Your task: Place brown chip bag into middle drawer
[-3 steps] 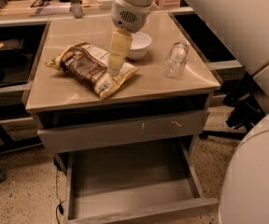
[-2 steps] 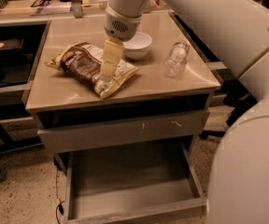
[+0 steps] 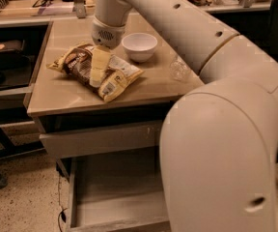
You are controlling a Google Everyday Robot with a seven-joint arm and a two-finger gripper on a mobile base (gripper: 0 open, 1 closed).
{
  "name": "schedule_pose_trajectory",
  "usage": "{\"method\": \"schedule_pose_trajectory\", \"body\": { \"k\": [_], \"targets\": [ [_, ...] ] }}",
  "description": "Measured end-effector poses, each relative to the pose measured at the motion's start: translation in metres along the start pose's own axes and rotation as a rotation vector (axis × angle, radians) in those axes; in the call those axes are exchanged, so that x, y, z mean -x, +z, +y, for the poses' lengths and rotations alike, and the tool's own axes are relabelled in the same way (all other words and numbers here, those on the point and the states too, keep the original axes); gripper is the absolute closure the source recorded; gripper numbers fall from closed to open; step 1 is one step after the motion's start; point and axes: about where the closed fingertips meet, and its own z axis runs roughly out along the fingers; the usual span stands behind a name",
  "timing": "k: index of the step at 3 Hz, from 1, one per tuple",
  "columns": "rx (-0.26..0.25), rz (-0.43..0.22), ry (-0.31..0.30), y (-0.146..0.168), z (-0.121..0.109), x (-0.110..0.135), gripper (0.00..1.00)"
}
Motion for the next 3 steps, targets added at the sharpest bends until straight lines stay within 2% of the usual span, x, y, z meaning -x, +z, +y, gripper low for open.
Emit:
{"method": "schedule_pose_trajectory", "body": {
  "k": [1, 2, 3],
  "targets": [
    [-0.013, 0.032, 0.003, 0.003, -0.031, 0.005, 0.0],
    [-0.03, 0.025, 0.023, 0.006, -0.056, 0.01, 0.0],
    [-0.018, 0.009, 0.045, 0.019, -0.066, 0.013, 0.0]
  ]
}}
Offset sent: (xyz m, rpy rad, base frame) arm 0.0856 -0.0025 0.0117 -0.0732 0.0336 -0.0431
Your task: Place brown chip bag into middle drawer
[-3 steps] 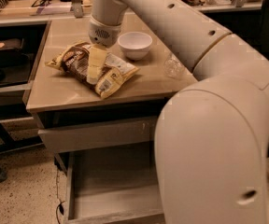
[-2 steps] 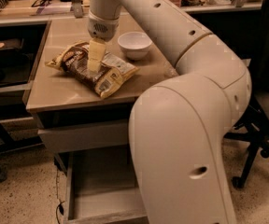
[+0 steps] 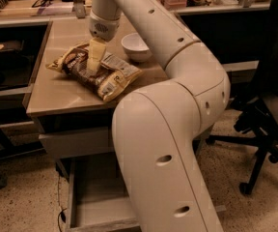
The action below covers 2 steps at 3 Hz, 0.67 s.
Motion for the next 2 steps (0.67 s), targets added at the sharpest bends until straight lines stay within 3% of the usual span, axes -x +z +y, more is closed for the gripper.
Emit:
{"method": "schedule_pose_trajectory", "body": {
  "k": [1, 2],
  "targets": [
    [0.039, -0.017, 0.031, 0.015, 0.003, 0.002, 0.0],
    [0.093, -0.046, 0.077, 0.028, 0.016, 0.002, 0.16]
  ]
}}
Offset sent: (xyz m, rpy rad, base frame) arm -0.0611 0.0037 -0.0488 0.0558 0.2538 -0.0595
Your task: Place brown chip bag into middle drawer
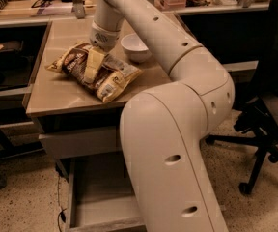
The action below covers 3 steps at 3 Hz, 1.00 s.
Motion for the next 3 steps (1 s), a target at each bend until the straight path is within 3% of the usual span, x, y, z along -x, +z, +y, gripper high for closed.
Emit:
{"method": "schedule_pose_trajectory", "body": {
  "k": [3],
  "targets": [
    [-0.016, -0.022, -0.001, 0.01, -0.0064, 0.0085, 0.86]
  ]
}}
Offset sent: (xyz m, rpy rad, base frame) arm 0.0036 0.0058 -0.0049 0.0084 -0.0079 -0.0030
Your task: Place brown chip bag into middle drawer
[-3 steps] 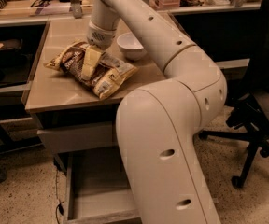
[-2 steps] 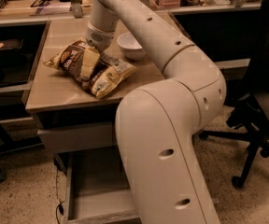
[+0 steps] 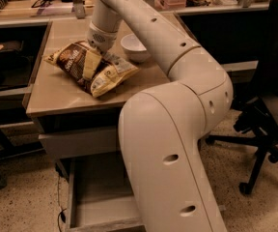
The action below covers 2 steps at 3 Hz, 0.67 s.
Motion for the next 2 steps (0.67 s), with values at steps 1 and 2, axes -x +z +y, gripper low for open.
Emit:
{"method": "schedule_pose_trajectory", "body": {
  "k": [1, 2],
  "targets": [
    [0.0, 0.0, 0.0, 0.0, 0.0, 0.0, 1.0],
    [0.0, 0.0, 0.0, -0.0063, 0.0005, 0.0025, 1.0]
  ]
}}
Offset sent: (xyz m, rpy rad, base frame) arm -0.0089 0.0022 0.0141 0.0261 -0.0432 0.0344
